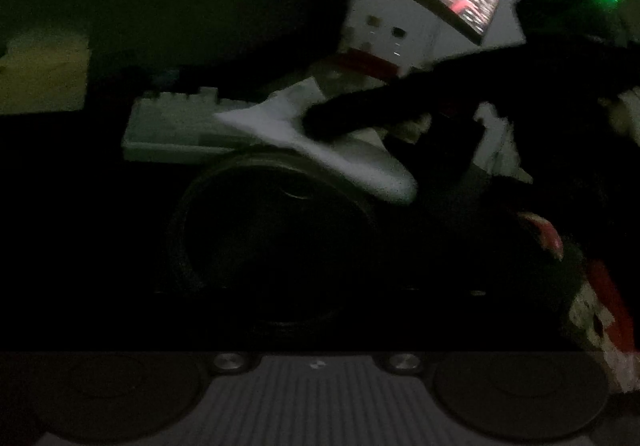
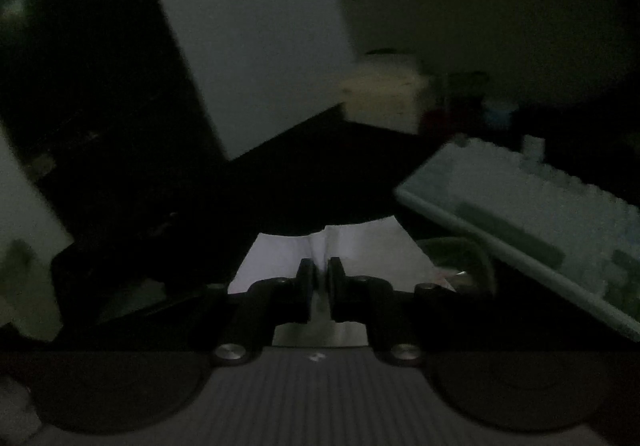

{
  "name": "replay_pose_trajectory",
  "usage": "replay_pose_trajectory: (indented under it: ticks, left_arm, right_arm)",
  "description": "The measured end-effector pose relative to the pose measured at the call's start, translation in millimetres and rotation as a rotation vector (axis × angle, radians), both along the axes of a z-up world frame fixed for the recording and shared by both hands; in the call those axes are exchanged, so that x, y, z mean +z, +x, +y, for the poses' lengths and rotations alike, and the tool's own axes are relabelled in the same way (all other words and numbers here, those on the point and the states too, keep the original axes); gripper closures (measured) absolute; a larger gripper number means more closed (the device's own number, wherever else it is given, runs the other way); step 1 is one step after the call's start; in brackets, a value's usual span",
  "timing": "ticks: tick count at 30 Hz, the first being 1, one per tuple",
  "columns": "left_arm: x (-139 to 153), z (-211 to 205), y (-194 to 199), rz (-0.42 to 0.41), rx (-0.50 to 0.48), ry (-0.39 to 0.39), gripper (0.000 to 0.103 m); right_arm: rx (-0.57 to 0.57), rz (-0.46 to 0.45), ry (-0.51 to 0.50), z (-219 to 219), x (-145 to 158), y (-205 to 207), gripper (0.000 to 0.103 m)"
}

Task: Clean container
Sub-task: 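Wipe the jar's outer wall and rim with the right gripper's tissue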

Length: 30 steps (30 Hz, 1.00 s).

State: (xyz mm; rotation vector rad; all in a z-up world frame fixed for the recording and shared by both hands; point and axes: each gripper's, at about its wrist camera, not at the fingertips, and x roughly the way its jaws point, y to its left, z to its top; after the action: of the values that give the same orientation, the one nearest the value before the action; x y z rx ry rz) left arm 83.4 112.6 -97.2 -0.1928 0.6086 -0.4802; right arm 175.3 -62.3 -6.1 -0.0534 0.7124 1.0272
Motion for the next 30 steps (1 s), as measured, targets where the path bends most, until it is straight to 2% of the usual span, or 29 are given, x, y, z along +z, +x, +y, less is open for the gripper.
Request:
replay_pose_trajectory:
  ticks: [2, 6, 8, 11, 13, 16, 18, 21, 22, 25, 26, 27, 28, 30]
  left_arm:
    - [0.0, 4.3, 0.9, 0.002, 0.015, -0.002, 0.054]
    - [-0.8, 6.9, 6.3, -0.002, 0.041, 0.008, 0.059]
    - [-1.0, 8.2, 7.1, -0.007, 0.062, 0.020, 0.059]
    - [-1.3, 11.4, 10.9, -0.003, 0.084, 0.015, 0.059]
    - [-1.6, 12.3, 11.8, -0.001, 0.102, 0.007, 0.062]
    - [-2.1, 8.3, 11.2, -0.021, 0.121, 0.042, 0.064]
    - [-1.5, 8.8, 11.1, -0.023, 0.121, 0.042, 0.064]
    - [-1.4, 11.7, 11.2, -0.022, 0.125, 0.033, 0.064]
    - [-1.3, 12.5, 11.6, -0.022, 0.128, 0.030, 0.064]
    - [-1.0, 12.7, 12.3, -0.026, 0.134, 0.024, 0.064]
    - [-1.2, 13.0, 12.6, -0.031, 0.136, 0.017, 0.069]
    - [-1.0, 12.9, 12.3, -0.047, 0.137, 0.008, 0.082]
    - [-0.2, 12.3, 10.7, -0.075, 0.133, -0.003, 0.086]
    - [2.6, 9.2, 4.4, -0.144, 0.115, -0.017, 0.097]
  right_arm:
    - [-0.037, -0.015, -0.018, -1.0, -2.0, 9.6, 0.095]
    - [-0.207, -0.054, -0.105, -5.3, -5.7, 36.9, 0.092]
    - [-0.197, -0.030, -0.091, -5.6, -6.0, 40.0, 0.092]
    - [-0.083, -0.066, -0.084, 6.4, -3.3, 24.6, 0.092]
    - [-0.024, -0.049, -0.055, 12.8, -2.7, 18.0, 0.092]
    - [0.012, -0.038, -0.026, 18.5, -4.4, 12.9, 0.093]
    - [-0.033, -0.049, -0.031, 15.2, -6.7, 19.0, 0.093]
    - [-0.204, -0.095, -0.092, 9.3, -10.5, 35.3, 0.092]
    - [-0.232, -0.086, -0.089, 8.1, -11.5, 39.6, 0.092]
    - [-0.180, -0.042, -0.025, 7.5, -12.4, 38.3, 0.092]
    - [-0.131, -0.040, -0.012, 9.5, -12.3, 34.2, 0.092]
    - [-0.078, -0.038, 0.001, 11.3, -12.0, 29.6, 0.092]
    - [-0.021, -0.033, 0.014, 11.9, -11.5, 24.2, 0.093]
    - [-0.009, -0.021, 0.027, 8.9, -13.0, 21.0, 0.093]
